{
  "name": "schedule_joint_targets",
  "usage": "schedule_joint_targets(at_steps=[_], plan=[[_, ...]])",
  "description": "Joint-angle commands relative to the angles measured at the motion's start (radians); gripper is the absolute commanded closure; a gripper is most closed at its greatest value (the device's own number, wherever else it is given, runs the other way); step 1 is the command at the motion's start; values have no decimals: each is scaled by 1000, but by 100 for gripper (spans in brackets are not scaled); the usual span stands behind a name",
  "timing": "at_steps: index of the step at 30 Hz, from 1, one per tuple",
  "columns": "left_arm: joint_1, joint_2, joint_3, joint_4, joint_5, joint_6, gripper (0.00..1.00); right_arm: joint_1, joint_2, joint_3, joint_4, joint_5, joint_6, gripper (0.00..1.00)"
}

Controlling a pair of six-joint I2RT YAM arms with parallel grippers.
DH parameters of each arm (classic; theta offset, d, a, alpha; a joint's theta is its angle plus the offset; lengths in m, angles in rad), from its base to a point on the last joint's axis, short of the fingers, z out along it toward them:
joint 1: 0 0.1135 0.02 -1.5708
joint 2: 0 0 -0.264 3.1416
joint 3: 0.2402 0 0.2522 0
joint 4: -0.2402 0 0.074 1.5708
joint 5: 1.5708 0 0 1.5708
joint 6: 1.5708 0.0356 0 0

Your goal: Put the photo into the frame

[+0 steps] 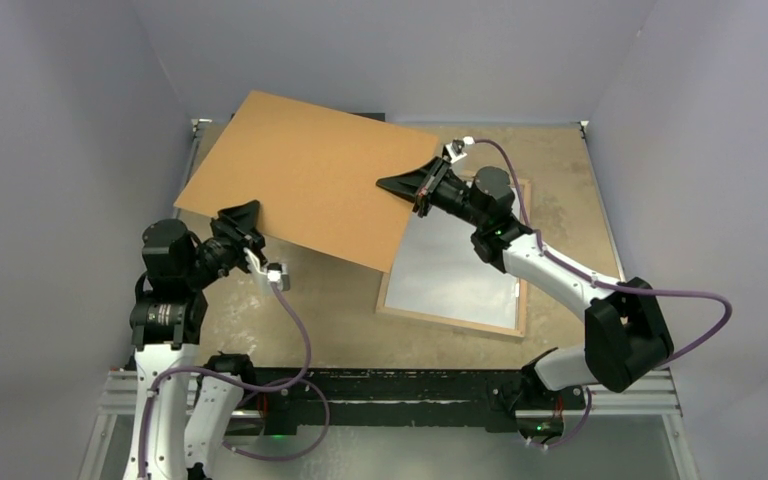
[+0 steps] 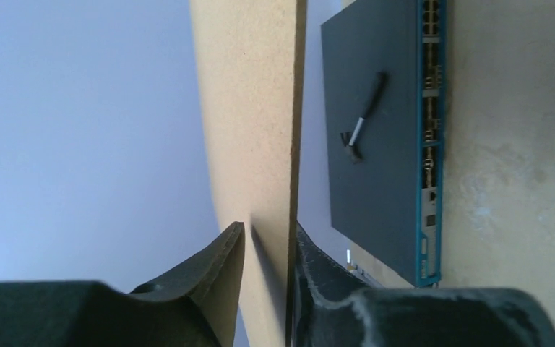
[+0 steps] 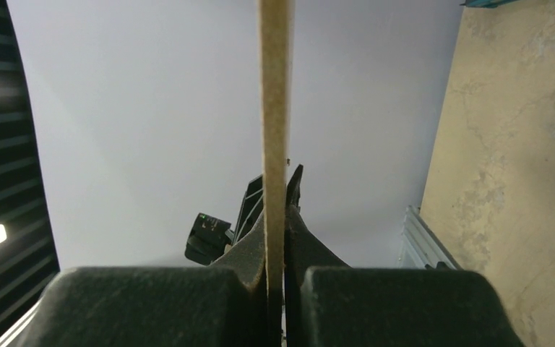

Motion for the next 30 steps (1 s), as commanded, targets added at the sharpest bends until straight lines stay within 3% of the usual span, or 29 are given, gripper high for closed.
schedule_joint_targets(at_steps=[1,6,10,12,15,18,22,27,30], plan=[[-2,9,-10,143,15,-5,78,4,-49,-5,160,-21,62,100],[-2,26,-10,203,21,-3,100,4,-40,-14,113,-92,16,98],[-3,37,22,161,48,21,100,4,-44,-7,-35,-181,-119,87],[-2,44,49,114,64,55,100,3,-40,42,-195,-216,-263,74],[-2,67,86,45,83,117,100,0,-33,140,-471,-185,-531,41],[-3,84,107,22,84,156,100,-3,-17,249,-741,-104,-848,23],[-3,108,140,17,80,147,100,-10,0,407,-1055,34,-1142,4],[-3,122,166,-5,75,177,100,-11,-86,456,-1198,336,-1298,1],[-3,135,198,-102,96,250,100,-7,-220,435,-1099,644,-1420,1]])
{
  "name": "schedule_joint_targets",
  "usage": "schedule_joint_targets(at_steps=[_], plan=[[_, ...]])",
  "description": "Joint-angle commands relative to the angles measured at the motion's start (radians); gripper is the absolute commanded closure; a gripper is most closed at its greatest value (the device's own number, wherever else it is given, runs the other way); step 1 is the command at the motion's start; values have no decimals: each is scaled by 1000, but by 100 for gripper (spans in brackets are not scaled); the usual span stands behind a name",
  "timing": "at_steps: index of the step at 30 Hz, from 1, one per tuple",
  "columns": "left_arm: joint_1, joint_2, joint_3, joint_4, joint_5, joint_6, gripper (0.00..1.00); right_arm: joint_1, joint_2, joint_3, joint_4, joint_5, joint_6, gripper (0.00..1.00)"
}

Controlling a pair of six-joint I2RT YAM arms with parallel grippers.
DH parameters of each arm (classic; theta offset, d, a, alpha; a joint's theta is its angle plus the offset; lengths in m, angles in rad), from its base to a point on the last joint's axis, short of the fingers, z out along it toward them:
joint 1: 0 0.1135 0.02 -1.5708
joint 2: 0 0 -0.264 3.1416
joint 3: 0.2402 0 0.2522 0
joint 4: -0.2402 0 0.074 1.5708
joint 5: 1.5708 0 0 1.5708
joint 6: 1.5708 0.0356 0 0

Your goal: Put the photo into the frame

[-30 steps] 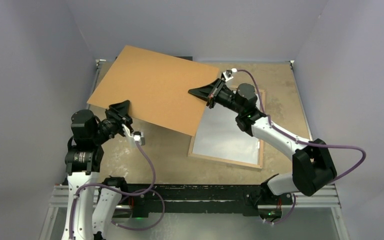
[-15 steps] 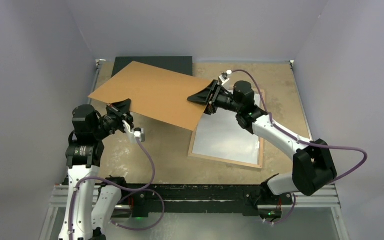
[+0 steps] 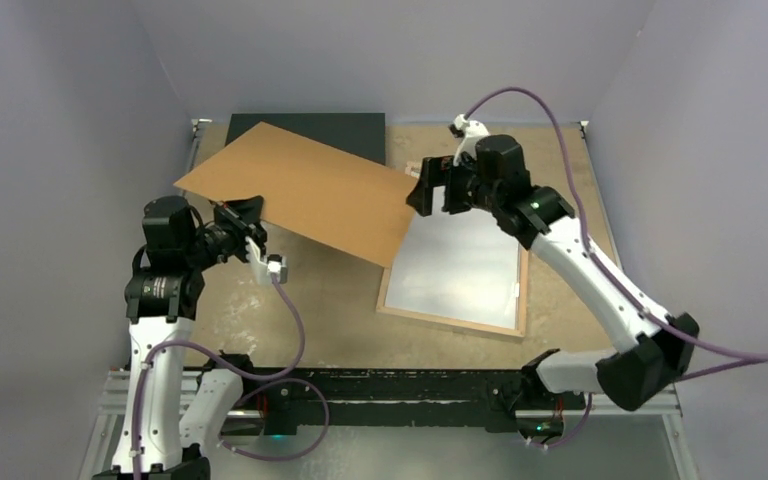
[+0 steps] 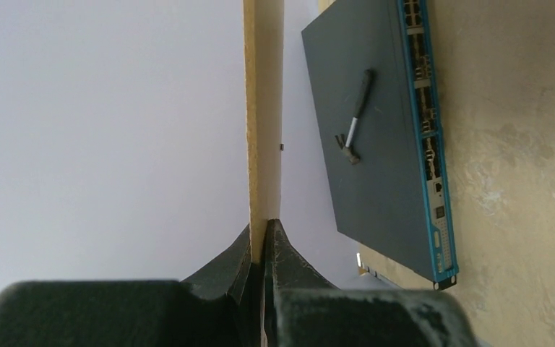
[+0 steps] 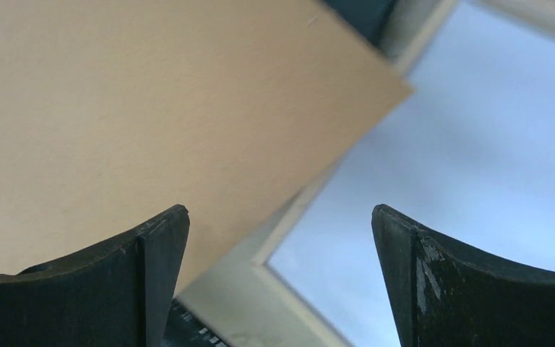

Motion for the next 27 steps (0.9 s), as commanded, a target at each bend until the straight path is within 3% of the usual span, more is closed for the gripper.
schedule_joint_targets(at_steps=[1,3,5,9,12,15,20,27], plan=[[-2,11,82,-62,91,122,100,1,-234,-23,96,399,-309,1],[-2,28,102,-131,107,184,100,1,-394,-149,353,299,-382,1],[-2,46,118,-215,114,261,100,1,-468,-180,465,232,-379,1],[-2,87,183,-373,121,324,100,2,-301,35,265,71,-440,1],[-2,156,262,-495,118,354,100,29,-241,90,220,-67,-494,1],[-2,186,264,-514,87,364,100,131,-169,176,132,-62,-555,1],[-2,191,225,-449,85,322,100,271,-10,297,11,116,-595,1],[-1,256,262,-437,79,227,100,382,124,421,-59,36,-655,4]])
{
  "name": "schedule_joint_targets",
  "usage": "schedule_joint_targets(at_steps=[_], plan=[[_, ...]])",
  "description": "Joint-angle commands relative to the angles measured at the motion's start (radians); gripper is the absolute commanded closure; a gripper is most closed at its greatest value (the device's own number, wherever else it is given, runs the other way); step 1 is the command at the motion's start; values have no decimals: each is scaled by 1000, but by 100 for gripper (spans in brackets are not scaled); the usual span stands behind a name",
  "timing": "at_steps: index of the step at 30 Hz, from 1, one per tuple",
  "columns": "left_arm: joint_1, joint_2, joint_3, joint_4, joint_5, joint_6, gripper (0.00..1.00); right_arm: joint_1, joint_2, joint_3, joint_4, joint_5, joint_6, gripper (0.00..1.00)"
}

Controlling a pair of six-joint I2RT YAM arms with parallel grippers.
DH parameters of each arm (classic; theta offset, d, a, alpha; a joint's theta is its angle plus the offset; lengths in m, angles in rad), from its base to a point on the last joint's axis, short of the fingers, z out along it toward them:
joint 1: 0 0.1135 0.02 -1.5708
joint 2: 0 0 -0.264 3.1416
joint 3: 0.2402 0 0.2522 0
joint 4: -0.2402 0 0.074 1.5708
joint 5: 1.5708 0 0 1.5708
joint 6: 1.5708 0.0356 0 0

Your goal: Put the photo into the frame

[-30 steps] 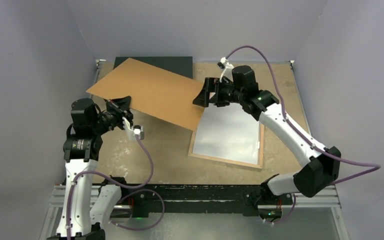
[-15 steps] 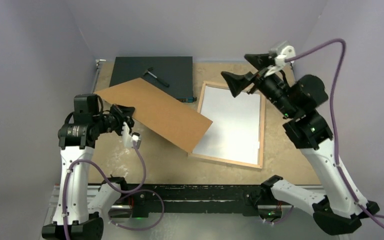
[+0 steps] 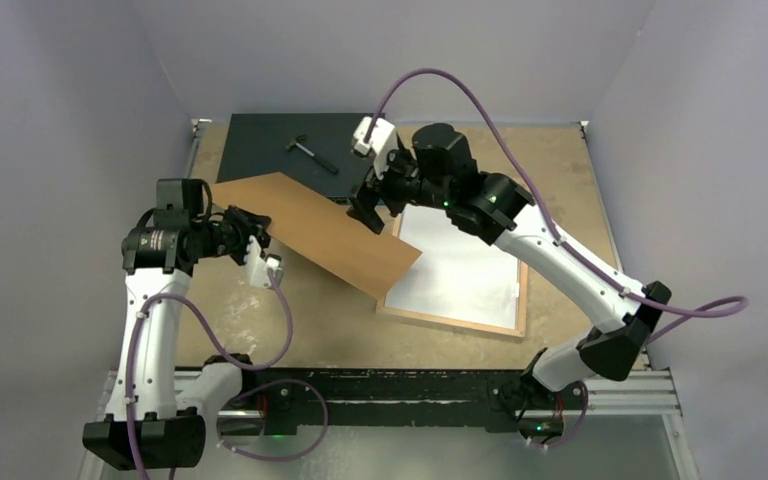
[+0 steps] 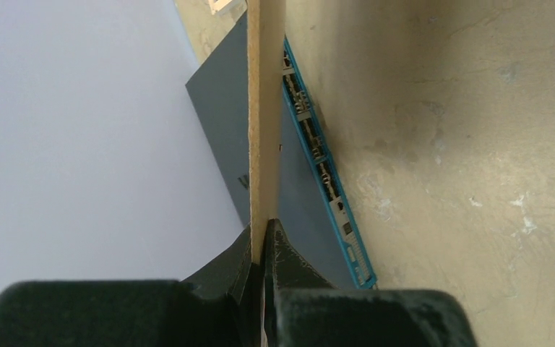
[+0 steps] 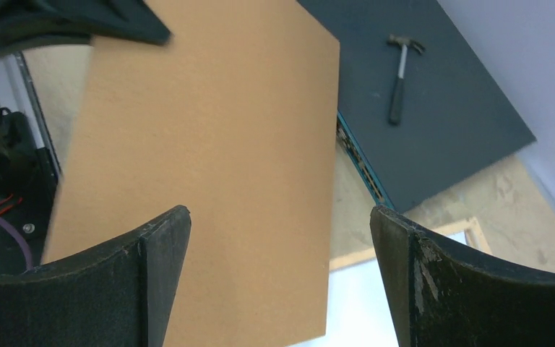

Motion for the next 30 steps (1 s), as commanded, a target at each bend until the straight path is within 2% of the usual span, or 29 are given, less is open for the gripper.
schedule_joint_targets(at_steps=[1,7,14,22,30], plan=[[-2,41,56,55,70,-68,100,79,27,140,-56,-35,-74,5],[-2,58,42,65,58,-76,100,135,83,212,-85,-120,-82,10],[-2,70,56,77,67,-112,100,225,155,216,-150,-54,-110,18],[-3,56,99,35,92,-130,100,236,168,150,-118,31,-120,34],[-3,23,130,6,125,-113,100,242,227,199,-121,133,-137,63]])
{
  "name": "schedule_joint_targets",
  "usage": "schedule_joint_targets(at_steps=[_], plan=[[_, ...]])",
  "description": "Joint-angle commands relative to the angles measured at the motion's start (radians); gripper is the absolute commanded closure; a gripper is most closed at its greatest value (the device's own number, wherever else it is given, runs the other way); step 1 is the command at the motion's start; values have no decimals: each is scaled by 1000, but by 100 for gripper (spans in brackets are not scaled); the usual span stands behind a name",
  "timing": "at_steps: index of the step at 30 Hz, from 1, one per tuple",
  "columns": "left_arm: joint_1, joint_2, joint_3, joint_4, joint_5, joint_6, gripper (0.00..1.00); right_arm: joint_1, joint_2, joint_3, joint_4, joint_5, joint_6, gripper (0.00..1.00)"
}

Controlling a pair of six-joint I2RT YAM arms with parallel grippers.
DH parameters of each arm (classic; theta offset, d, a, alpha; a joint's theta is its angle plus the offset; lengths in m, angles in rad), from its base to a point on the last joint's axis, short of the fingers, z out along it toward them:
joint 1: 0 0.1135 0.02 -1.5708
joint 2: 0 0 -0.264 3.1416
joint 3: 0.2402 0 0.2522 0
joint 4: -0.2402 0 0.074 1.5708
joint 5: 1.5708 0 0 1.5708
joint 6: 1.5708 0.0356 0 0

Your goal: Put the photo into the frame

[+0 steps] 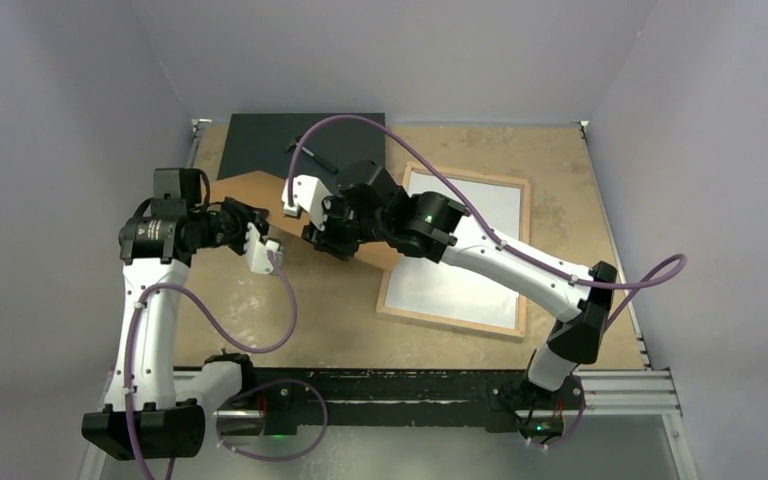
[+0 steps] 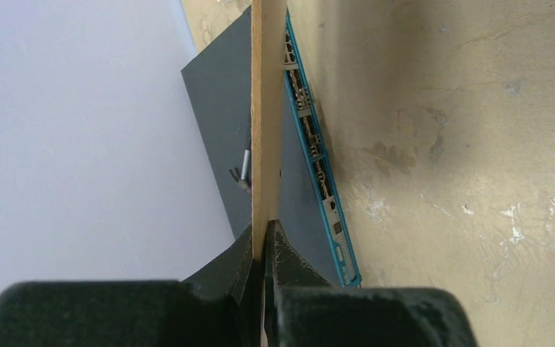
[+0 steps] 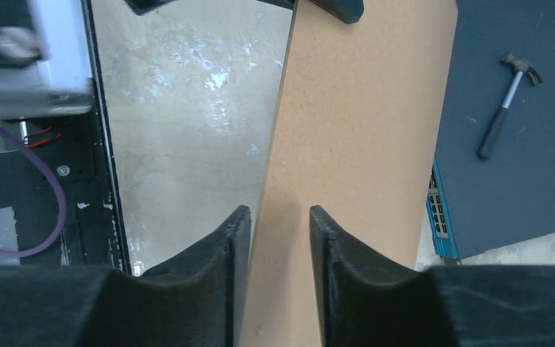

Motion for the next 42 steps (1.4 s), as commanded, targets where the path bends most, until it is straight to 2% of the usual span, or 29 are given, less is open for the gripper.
schedule_joint_targets(at_steps=[1,8,12,14,17,20,23,26,29,30,33,34,35,36,38,41,42], plan=[[-2,-45,70,10,119,11,100,7,27,47,8,102,-21,65],[-2,-50,94,44,143,-24,100,36,55,66,6,191,-22,76],[-3,-63,99,75,157,-61,100,43,63,51,24,249,-11,88],[-2,-70,100,78,160,-65,100,49,62,36,43,279,-10,90],[-3,-76,102,97,162,-84,100,66,61,20,63,311,-22,73],[-3,-81,105,115,163,-102,100,81,54,1,89,328,-32,63],[-2,-87,98,130,169,-110,100,92,56,-10,105,328,-47,60],[-2,-100,81,159,170,-121,100,96,55,-19,123,322,-54,70],[-3,-115,63,191,165,-127,100,96,49,-20,141,338,-50,95],[-2,-123,54,211,165,-142,100,96,46,-23,150,348,-47,100],[-3,-145,26,305,171,-213,100,97,26,-46,180,367,-41,100],[-3,-156,12,349,171,-247,96,97,19,-57,190,369,-39,100],[-3,-168,-4,395,169,-288,79,96,12,-68,200,372,-36,100],[-3,-184,-21,447,160,-330,66,96,7,-77,202,368,-33,100],[-2,-205,-48,522,144,-411,54,96,6,-80,187,353,-1,100],[-3,-221,-66,595,101,-507,22,95,9,-75,189,363,20,100],[-2,-223,-67,627,84,-559,18,95,13,-69,188,371,25,100]])
